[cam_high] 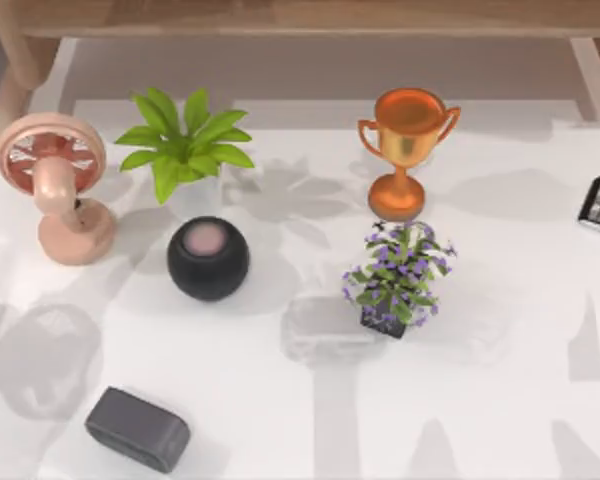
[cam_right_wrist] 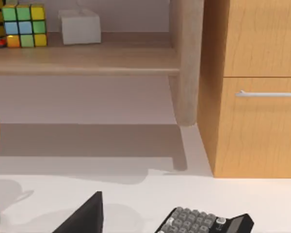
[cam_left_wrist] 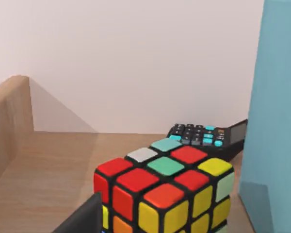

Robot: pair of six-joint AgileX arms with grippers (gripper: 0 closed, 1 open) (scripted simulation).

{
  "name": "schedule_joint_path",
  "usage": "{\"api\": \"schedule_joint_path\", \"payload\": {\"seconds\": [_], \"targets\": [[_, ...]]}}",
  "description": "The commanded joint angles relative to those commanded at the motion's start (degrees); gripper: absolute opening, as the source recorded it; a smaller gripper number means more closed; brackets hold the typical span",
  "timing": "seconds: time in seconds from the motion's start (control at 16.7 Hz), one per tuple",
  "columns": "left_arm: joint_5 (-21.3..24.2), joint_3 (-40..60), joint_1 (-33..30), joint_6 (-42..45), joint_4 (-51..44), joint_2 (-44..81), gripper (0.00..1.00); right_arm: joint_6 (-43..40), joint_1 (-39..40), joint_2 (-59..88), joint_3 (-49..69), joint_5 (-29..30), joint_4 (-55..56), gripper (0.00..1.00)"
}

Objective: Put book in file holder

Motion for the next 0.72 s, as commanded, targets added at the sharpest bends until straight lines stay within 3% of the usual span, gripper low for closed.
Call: {"api": "schedule_joint_path", "payload": {"seconds": [0.36,0.72], "targets": [[-4.5,18.8,-4.4,0.1,-1.2,18.5,1.00,0.0,0.0,0.0,0.0,0.0,0.0,1.00],[-5.0,21.0,-4.9,0.1,-1.3,20.8,1.00,0.0,0.0,0.0,0.0,0.0,0.0,1.00]]}}
